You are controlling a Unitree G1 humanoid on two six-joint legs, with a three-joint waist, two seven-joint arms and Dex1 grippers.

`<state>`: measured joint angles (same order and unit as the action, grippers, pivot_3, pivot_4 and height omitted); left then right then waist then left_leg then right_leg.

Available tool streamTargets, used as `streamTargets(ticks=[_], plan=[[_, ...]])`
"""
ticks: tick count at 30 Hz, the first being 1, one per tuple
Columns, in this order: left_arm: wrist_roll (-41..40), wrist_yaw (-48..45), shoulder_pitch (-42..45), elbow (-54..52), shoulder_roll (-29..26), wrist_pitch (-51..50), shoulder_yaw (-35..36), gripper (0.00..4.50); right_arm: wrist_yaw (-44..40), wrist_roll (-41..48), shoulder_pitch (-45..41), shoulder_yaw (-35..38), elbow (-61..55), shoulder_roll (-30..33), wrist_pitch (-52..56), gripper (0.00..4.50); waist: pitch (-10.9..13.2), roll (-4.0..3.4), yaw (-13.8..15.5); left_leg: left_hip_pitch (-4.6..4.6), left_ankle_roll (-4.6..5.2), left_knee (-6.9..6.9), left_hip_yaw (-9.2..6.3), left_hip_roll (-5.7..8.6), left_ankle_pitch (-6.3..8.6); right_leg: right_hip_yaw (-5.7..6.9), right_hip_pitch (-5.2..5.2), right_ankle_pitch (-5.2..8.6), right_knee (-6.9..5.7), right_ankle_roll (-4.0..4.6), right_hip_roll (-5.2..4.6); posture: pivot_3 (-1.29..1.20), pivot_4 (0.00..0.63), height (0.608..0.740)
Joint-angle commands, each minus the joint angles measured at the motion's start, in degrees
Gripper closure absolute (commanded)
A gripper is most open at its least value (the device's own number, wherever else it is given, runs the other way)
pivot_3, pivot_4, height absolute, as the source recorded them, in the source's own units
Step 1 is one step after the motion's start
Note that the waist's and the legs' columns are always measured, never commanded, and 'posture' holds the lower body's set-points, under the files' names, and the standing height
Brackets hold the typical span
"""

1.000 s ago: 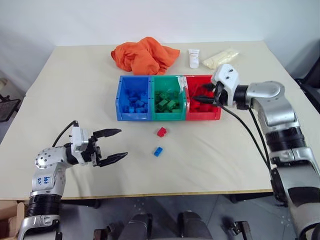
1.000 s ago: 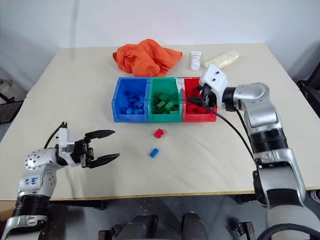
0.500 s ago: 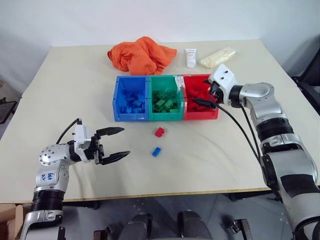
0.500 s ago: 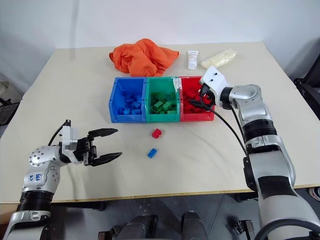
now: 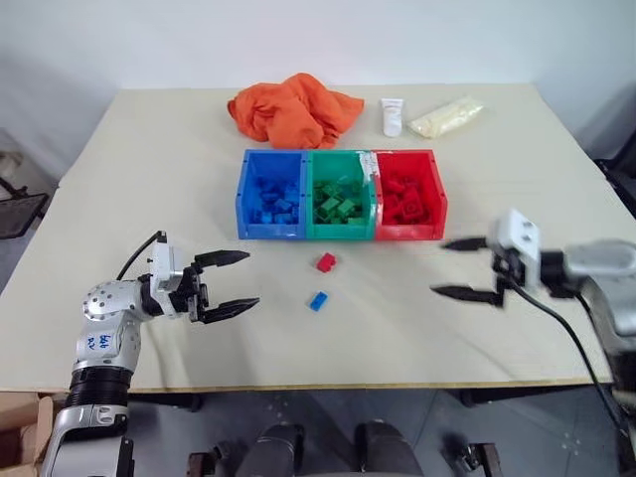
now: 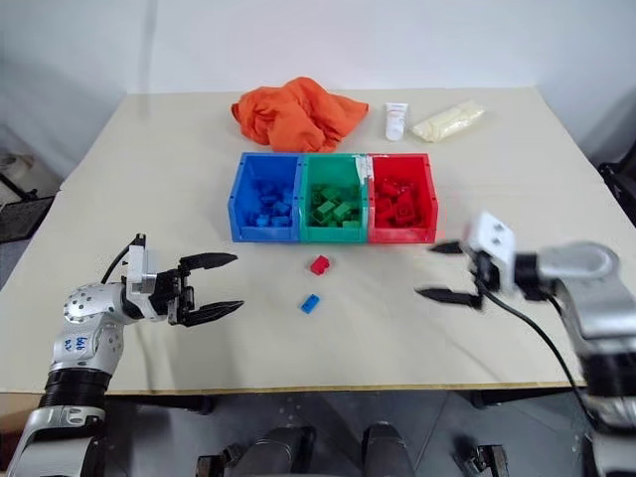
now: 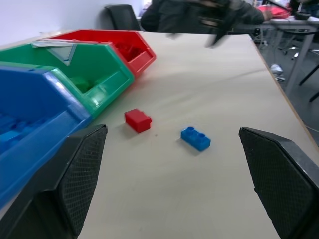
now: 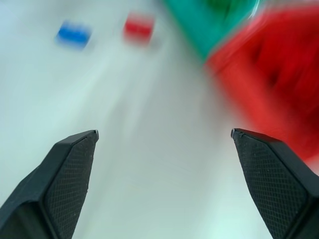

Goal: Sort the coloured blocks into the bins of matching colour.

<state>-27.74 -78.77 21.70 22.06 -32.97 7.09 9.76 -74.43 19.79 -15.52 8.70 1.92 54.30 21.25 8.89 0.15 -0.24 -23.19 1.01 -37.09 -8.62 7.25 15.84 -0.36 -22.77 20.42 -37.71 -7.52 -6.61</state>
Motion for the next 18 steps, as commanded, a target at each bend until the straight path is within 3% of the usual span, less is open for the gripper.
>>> streamTargets(ticks=[1,5,11,14,18], plan=[[-0.15,-0.95,0.74,0.63,-0.90,1.20,0.76,0.00,-1.24,2.37,4.79,6.68,-3.32,4.23,1.27,0.03,0.00,0.00,-0.02,0.02,0.00,-0.03,0.06,-0.01,0.00,0.00,0.02,0.00,-0.01,0.00,0.00,0.00,0.150,0.740],[-0.03,-1.35,1.25,1.62,-1.02,1.48,0.84,0.00,-1.14,2.80,8.52,9.46,-3.10,6.32,1.07,0.03,0.00,0.00,-0.09,0.11,0.01,-0.04,0.33,-0.11,0.00,0.01,0.02,0.00,0.11,0.00,0.03,0.00,0.150,0.740],[-0.01,-1.55,1.71,2.16,-1.04,1.76,0.89,0.00,1.19,3.13,5.23,6.42,-4.50,4.76,2.10,0.03,0.00,0.00,0.10,0.13,0.03,-0.06,0.38,-0.12,0.01,-0.04,0.01,0.00,0.10,0.00,0.02,0.00,0.150,0.740],[-0.17,-1.62,1.59,1.94,-1.15,1.72,0.96,0.00,2.76,3.41,2.18,3.14,-6.37,2.54,3.01,0.03,0.00,0.01,0.00,0.13,0.02,-0.05,0.37,-0.14,0.02,-0.04,0.00,0.00,0.17,0.00,0.02,0.00,0.150,0.740],[-0.39,-1.28,0.54,0.60,-1.09,1.51,1.11,0.00,8.81,2.88,-6.42,-5.16,-7.37,-8.19,5.18,0.03,0.00,0.03,-0.29,0.12,0.01,-0.04,0.38,-0.16,0.02,-0.07,0.00,0.00,0.16,0.00,0.03,0.00,0.150,0.740]])
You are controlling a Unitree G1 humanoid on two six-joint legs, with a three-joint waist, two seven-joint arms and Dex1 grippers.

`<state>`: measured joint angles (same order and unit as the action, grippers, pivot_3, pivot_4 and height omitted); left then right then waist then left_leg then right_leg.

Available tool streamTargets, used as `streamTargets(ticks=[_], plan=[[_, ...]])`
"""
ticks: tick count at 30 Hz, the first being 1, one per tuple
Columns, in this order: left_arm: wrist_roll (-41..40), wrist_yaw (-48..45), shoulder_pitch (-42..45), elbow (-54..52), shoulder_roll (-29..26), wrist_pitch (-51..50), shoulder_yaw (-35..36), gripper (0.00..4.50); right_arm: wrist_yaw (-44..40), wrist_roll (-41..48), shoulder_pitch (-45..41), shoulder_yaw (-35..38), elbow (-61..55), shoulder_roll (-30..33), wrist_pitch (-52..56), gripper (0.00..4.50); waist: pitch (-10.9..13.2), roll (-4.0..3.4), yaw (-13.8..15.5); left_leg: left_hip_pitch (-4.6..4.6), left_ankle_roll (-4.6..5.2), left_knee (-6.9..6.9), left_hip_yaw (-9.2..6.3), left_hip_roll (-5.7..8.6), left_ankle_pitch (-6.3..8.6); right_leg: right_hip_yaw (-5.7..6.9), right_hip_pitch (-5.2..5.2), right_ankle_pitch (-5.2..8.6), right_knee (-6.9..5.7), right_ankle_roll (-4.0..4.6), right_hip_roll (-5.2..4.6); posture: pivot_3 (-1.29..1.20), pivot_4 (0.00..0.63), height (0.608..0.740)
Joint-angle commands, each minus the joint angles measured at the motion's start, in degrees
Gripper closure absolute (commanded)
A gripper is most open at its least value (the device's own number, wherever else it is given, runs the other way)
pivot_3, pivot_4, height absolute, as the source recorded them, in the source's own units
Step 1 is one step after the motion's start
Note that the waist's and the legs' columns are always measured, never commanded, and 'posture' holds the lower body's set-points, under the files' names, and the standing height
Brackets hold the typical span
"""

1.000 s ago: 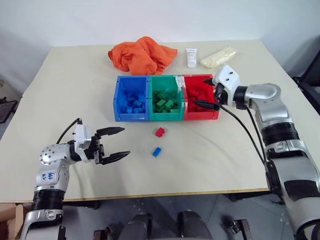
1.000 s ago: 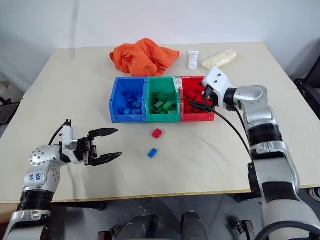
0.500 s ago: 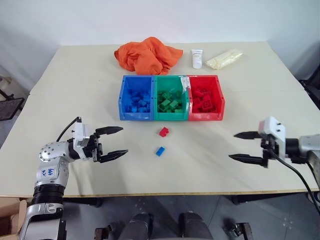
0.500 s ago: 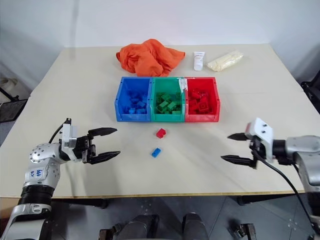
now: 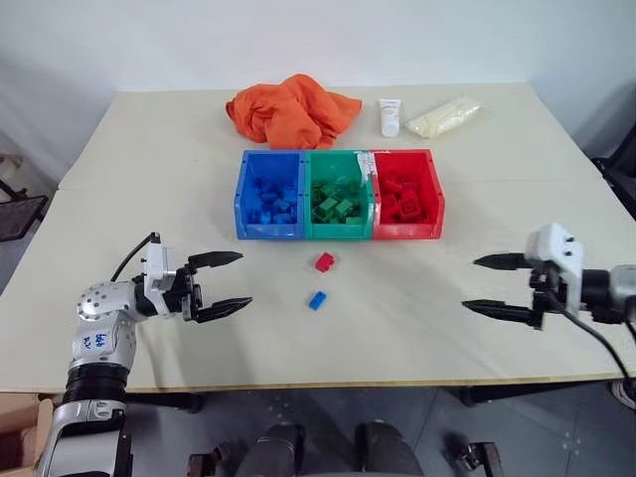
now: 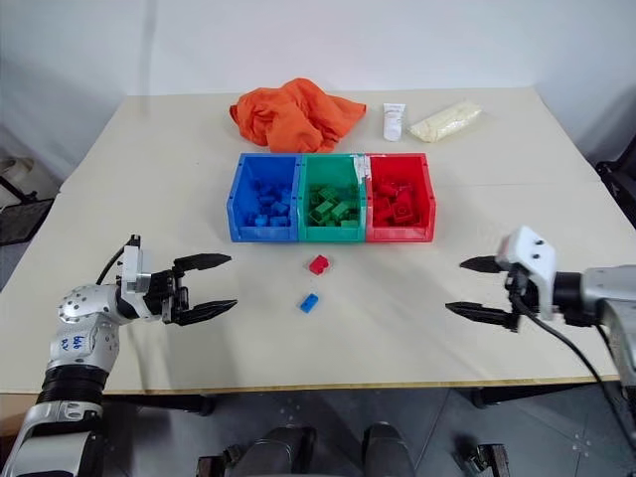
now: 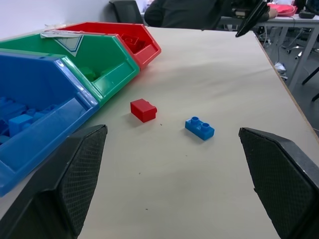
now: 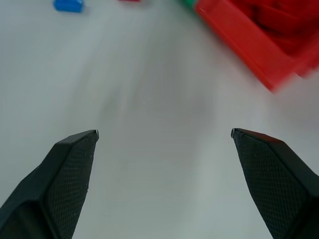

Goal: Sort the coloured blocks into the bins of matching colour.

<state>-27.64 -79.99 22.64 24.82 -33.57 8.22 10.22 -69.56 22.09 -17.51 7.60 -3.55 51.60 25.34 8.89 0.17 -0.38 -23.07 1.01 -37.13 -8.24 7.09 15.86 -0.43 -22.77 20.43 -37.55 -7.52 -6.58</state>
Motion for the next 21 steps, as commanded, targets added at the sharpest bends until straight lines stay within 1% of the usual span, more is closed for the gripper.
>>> streamTargets(ticks=[1,2,6,10,13,15,21], plan=[[-0.48,0.13,-0.67,-2.50,-0.40,0.37,0.64,0.00,5.45,0.18,-6.17,-5.76,-1.25,-8.31,1.49,0.03,0.00,0.01,-0.23,0.01,-0.01,0.02,0.00,0.00,0.00,-0.01,-0.02,0.00,0.00,0.00,0.00,0.00,0.150,0.740],[-0.69,0.52,-1.25,-3.53,-0.24,0.07,0.66,0.00,6.62,-0.53,-7.77,-7.76,-0.04,-11.52,1.10,0.03,0.00,0.01,-0.23,0.00,-0.02,0.00,-0.01,-0.03,0.00,0.02,-0.02,0.00,0.00,0.00,0.00,0.00,0.150,0.740],[-1.33,1.74,-3.61,-7.37,-0.16,-1.06,0.96,0.00,7.44,-2.37,-11.75,-12.90,5.73,-19.41,-1.65,0.03,-0.01,0.00,-0.38,-0.02,-0.03,0.02,-0.11,0.00,0.00,0.03,-0.03,0.00,-0.22,0.00,0.00,0.00,0.150,0.740],[-1.81,3.21,-6.19,-10.65,-0.33,-2.06,1.62,0.00,7.04,-3.53,-14.98,-15.57,11.06,-23.67,-4.11,0.03,-0.01,0.00,-0.07,-0.03,-0.01,-0.02,-0.33,0.12,0.01,0.06,-0.02,-0.01,-0.26,0.01,-0.02,0.00,0.150,0.740],[-2.16,4.10,-8.16,-13.10,-0.40,-2.86,2.01,0.00,8.48,-5.38,-18.27,-16.88,17.17,-27.58,-7.11,0.03,-0.01,0.00,-0.46,-0.02,-0.02,-0.01,-0.33,0.10,0.01,0.07,-0.01,0.00,-0.24,0.01,-0.01,0.00,0.150,0.740],[-2.42,4.61,-9.33,-14.61,-0.46,-3.38,2.30,0.00,9.18,-6.48,-20.44,-17.48,21.26,-30.35,-8.60,0.03,-0.01,0.00,-1.21,-0.01,-0.04,0.02,-0.34,0.07,-0.01,0.08,-0.02,0.00,-0.25,0.01,0.00,0.00,0.150,0.740],[-3.02,5.48,-11.02,-16.64,-1.16,-4.15,3.05,0.00,10.39,-9.54,-24.70,-18.88,29.51,-35.67,-12.28,0.03,-0.01,-0.01,-1.63,0.01,-0.06,0.06,-0.42,0.07,-0.01,0.11,-0.05,0.00,-0.36,0.01,0.02,0.00,0.150,0.740]])
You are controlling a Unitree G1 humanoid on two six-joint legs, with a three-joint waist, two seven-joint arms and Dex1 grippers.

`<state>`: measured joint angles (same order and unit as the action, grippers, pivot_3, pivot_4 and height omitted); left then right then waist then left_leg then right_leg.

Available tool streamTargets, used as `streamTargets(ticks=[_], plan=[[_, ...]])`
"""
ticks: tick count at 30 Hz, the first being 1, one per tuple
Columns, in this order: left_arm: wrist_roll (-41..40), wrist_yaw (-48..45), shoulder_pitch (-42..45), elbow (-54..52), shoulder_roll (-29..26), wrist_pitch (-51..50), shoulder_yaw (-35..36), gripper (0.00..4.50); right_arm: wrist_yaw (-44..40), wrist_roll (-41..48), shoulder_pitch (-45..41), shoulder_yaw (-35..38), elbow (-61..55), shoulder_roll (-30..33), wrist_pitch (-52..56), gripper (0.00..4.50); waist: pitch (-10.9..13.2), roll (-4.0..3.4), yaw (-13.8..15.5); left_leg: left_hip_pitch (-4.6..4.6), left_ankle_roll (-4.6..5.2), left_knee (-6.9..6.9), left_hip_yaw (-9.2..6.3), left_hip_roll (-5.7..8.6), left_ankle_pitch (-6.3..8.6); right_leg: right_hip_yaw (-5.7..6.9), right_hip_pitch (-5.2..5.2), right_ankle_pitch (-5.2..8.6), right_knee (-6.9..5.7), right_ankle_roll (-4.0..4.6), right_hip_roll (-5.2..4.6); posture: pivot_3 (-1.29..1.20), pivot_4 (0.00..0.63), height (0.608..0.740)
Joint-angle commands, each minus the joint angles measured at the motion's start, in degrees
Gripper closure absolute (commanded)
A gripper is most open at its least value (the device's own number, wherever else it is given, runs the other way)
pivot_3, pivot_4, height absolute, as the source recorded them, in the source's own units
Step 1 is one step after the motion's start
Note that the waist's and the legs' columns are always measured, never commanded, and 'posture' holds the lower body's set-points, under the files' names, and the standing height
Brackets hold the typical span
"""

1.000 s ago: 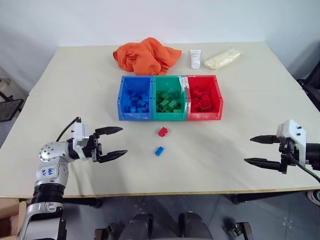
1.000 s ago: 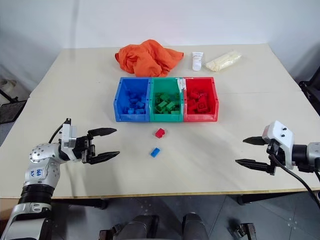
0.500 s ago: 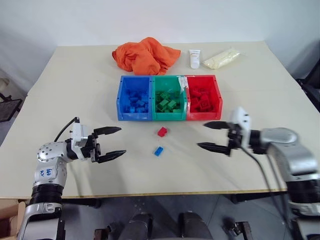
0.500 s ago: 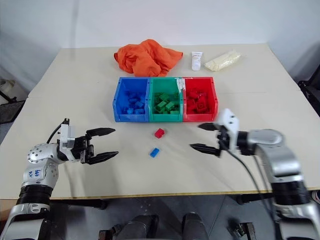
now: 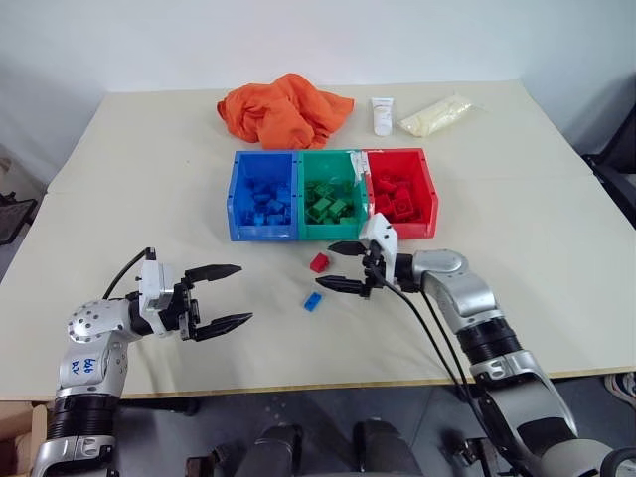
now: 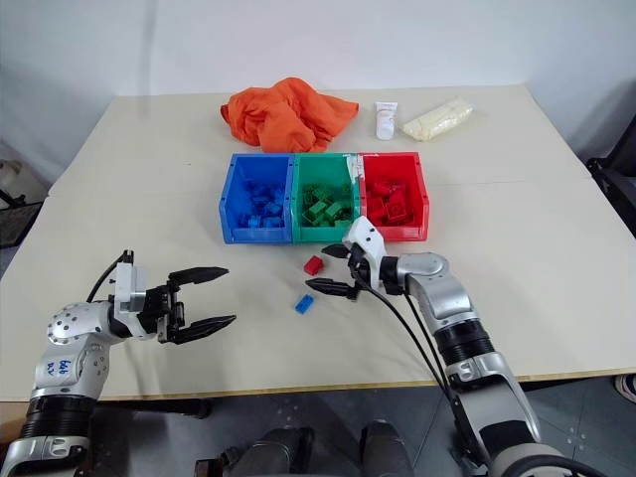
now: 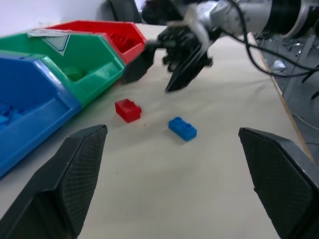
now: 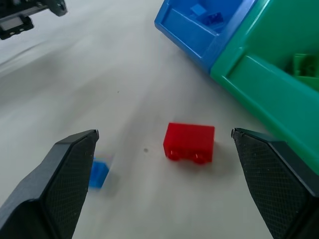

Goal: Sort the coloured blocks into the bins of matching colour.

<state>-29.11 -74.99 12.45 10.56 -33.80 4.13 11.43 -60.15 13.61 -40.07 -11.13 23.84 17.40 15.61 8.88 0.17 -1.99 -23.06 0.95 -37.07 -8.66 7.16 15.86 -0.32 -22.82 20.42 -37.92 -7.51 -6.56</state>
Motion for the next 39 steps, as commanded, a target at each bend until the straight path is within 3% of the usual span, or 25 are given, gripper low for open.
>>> streamTargets(ticks=[1,6,7,10,16,17,20,24,30,35,39], plan=[[-1.58,0.63,-0.96,-2.58,-0.98,-0.11,1.90,0.00,1.24,-1.58,-2.61,-0.21,3.18,-2.08,-3.14,0.03,0.00,0.00,-0.06,0.00,0.00,0.00,0.00,0.00,0.00,0.00,0.00,0.00,0.00,0.00,0.00,0.00,0.150,0.740],[-1.49,1.16,-1.49,-3.60,-0.73,-0.44,2.02,0.00,3.55,-4.59,-3.90,-0.77,7.17,-4.55,-5.72,0.03,0.00,-0.01,-0.22,0.00,-0.01,-0.01,-0.03,0.01,0.00,0.00,0.00,0.00,-0.03,0.00,0.01,0.00,0.150,0.740],[-1.49,1.30,-1.56,-3.79,-0.66,-0.49,1.98,0.00,3.80,-5.28,-3.95,-1.05,7.69,-4.74,-6.18,0.20,0.00,-0.01,-0.23,0.00,-0.01,-0.01,-0.02,0.01,0.00,0.00,0.00,0.00,-0.03,0.00,0.01,0.00,0.150,0.740],[-1.54,1.52,-1.64,-4.06,-0.58,-0.55,1.87,0.00,5.84,-7.04,-4.19,-1.16,9.05,-5.04,-7.07,0.92,-0.01,-0.01,-0.29,0.00,-0.01,-0.01,-0.03,0.01,0.00,0.00,-0.01,0.00,-0.04,0.00,0.01,0.00,0.150,0.740],[-1.46,1.40,-0.94,-3.62,-0.46,-0.51,1.50,0.00,6.25,-7.96,-3.87,-0.87,8.08,-4.70,-8.12,2.93,-0.01,-0.01,-0.55,0.01,-0.01,0.00,-0.04,0.01,0.00,0.00,-0.01,0.00,-0.05,0.00,0.01,0.00,0.150,0.740],[-1.44,1.35,-0.75,-3.49,-0.44,-0.52,1.44,0.00,6.33,-7.96,-3.85,-0.75,7.57,-4.61,-7.97,2.99,-0.01,-0.01,-0.61,0.01,-0.01,-0.01,-0.05,0.01,0.00,0.00,-0.01,0.00,-0.05,0.00,0.02,0.00,0.150,0.740],[-1.35,1.16,-0.29,-3.05,-0.39,-0.46,1.28,0.00,4.67,-6.73,-2.81,-0.55,2.88,-3.60,-6.78,2.99,-0.01,-0.02,-0.77,0.01,-0.02,0.00,-0.07,0.01,0.00,0.00,-0.01,0.00,-0.06,0.00,0.02,0.00,0.150,0.740],[-1.30,0.74,0.29,-2.32,-0.41,-0.40,1.24,0.00,0.55,-0.58,1.17,1.91,-14.13,1.30,1.18,2.99,0.00,-0.01,-0.87,0.00,-0.02,0.01,-0.11,0.02,0.00,0.00,-0.01,0.00,-0.06,0.00,0.01,0.00,0.150,0.740],[-0.97,0.18,1.52,-0.55,-0.10,-0.05,0.88,0.00,3.08,4.69,1.48,9.07,-25.19,9.34,11.87,2.99,0.00,-0.01,-0.34,-0.01,-0.02,0.01,-0.10,0.02,0.00,-0.01,0.00,0.00,0.06,0.00,0.00,0.00,0.150,0.740],[-0.33,-0.19,3.61,1.76,0.78,0.56,-0.16,0.00,9.62,1.69,-6.03,14.07,-13.48,12.27,7.33,2.99,0.00,-0.02,-0.08,0.00,-0.02,0.01,0.06,0.02,0.01,-0.05,0.00,0.00,0.08,0.00,-0.01,0.00,0.150,0.740],[0.33,-0.86,6.49,4.52,1.77,1.44,-1.41,0.00,11.76,-0.98,-14.01,14.02,2.01,11.39,1.25,1.62,0.00,-0.01,0.02,-0.01,-0.02,0.02,0.06,0.01,0.01,-0.03,-0.02,0.00,0.06,0.00,-0.01,0.00,0.150,0.740]])
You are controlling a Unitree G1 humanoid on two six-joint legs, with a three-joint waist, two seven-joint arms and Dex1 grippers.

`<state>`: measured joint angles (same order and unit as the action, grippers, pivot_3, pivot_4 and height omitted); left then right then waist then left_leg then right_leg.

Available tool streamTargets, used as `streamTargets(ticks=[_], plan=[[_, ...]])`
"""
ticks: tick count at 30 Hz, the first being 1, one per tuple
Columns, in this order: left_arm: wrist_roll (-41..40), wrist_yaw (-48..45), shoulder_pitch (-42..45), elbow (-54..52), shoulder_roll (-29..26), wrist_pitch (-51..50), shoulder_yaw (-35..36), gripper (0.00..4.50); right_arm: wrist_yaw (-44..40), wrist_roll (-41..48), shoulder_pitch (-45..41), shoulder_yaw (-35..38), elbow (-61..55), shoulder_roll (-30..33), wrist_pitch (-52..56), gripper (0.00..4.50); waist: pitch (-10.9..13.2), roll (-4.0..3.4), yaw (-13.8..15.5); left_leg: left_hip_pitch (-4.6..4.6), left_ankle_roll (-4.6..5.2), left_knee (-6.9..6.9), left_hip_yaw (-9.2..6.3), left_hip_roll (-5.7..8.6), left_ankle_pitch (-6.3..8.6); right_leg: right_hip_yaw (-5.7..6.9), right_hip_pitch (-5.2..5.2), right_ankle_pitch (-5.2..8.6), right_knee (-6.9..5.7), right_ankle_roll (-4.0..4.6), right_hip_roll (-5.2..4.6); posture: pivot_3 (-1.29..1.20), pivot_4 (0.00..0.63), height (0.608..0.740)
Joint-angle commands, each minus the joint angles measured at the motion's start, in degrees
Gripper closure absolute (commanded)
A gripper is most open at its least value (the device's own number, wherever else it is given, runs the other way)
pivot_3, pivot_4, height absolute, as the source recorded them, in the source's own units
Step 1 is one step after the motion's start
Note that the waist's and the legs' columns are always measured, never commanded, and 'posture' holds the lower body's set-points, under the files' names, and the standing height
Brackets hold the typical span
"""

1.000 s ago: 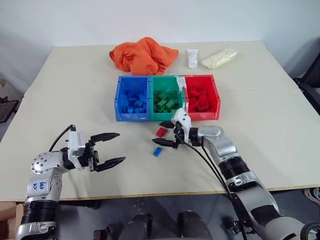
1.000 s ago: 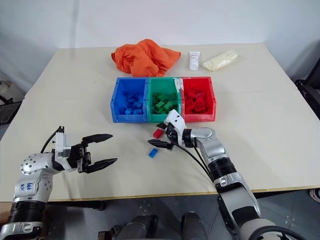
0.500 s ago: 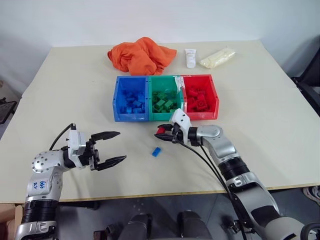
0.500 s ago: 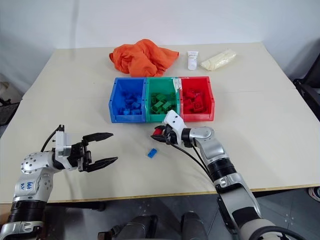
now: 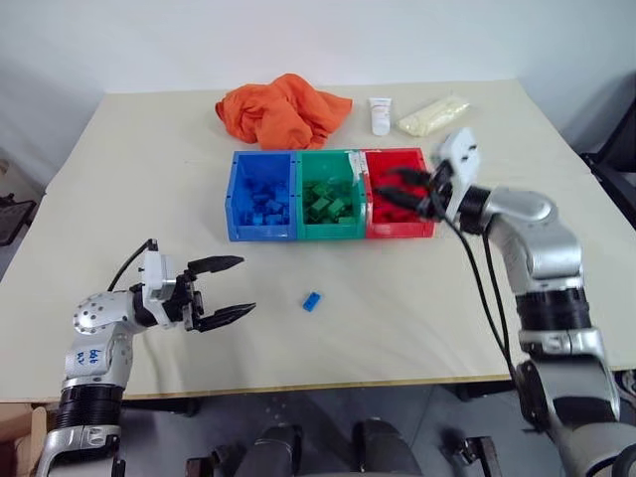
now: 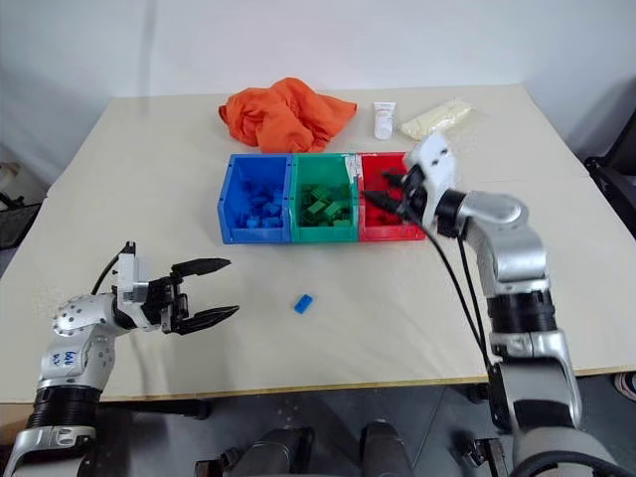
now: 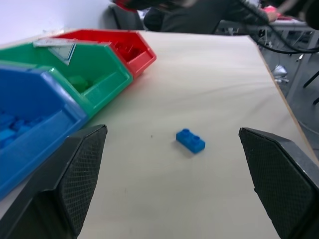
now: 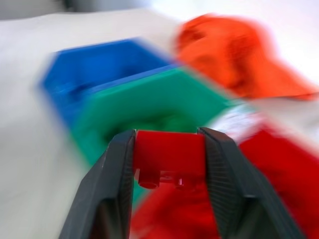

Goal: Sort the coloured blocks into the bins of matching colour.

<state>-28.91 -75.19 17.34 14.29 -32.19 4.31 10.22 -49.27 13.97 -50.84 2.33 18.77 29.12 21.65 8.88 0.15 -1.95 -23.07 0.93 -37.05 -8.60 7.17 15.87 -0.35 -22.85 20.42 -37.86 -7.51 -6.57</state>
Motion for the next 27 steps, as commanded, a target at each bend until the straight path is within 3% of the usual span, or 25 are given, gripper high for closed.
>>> streamTargets(ticks=[1,5,11,15,21,27], plan=[[0.26,-0.81,2.33,1.44,0.38,1.50,-0.47,0.00,0.95,-2.32,-4.63,0.05,10.56,-0.48,-6.53,1.30,0.00,0.00,-0.03,0.00,0.00,0.02,-0.01,-0.01,0.00,0.01,0.00,0.00,0.00,0.00,0.00,0.00,0.150,0.740],[0.57,-1.45,4.24,3.32,0.86,2.30,-1.07,0.00,1.99,-5.29,-8.99,-0.63,21.45,-1.20,-13.05,0.04,0.00,0.00,-0.22,-0.01,0.00,0.03,0.01,0.01,0.00,0.02,-0.01,0.00,-0.02,0.00,-0.01,0.00,0.150,0.740],[0.48,-1.70,4.64,3.81,0.87,2.75,-1.18,0.00,-0.86,-5.19,-9.82,-0.73,22.29,-0.73,-15.78,0.04,0.00,0.00,-0.93,-0.02,0.00,0.01,-0.02,0.01,0.00,0.03,-0.01,0.00,-0.04,0.00,-0.01,0.00,0.150,0.740],[0.34,-1.17,3.42,2.31,0.75,2.31,-1.14,0.00,-7.61,-3.01,-5.82,-0.65,14.75,1.97,-14.61,0.04,0.00,0.00,-1.10,-0.02,0.00,0.01,-0.08,0.00,0.00,0.05,-0.01,0.00,-0.07,0.00,0.00,0.00,0.150,0.740],[1.04,1.19,3.08,2.16,0.64,2.26,-0.80,0.00,-24.55,6.44,8.08,0.99,-3.37,11.10,-9.76,0.04,0.00,0.00,-0.12,-0.05,0.07,-0.04,-0.17,0.04,0.04,0.05,0.06,0.00,-0.02,-0.01,-0.01,0.00,0.150,0.740],[3.12,5.74,-1.27,-1.62,-2.51,-0.01,0.31,0.00,-33.23,5.49,14.85,0.43,-1.60,19.16,-14.67,0.04,0.00,0.00,0.16,-0.03,0.06,-0.06,0.04,-0.01,0.04,0.00,0.06,0.00,0.10,-0.01,-0.01,0.00,0.150,0.740]])
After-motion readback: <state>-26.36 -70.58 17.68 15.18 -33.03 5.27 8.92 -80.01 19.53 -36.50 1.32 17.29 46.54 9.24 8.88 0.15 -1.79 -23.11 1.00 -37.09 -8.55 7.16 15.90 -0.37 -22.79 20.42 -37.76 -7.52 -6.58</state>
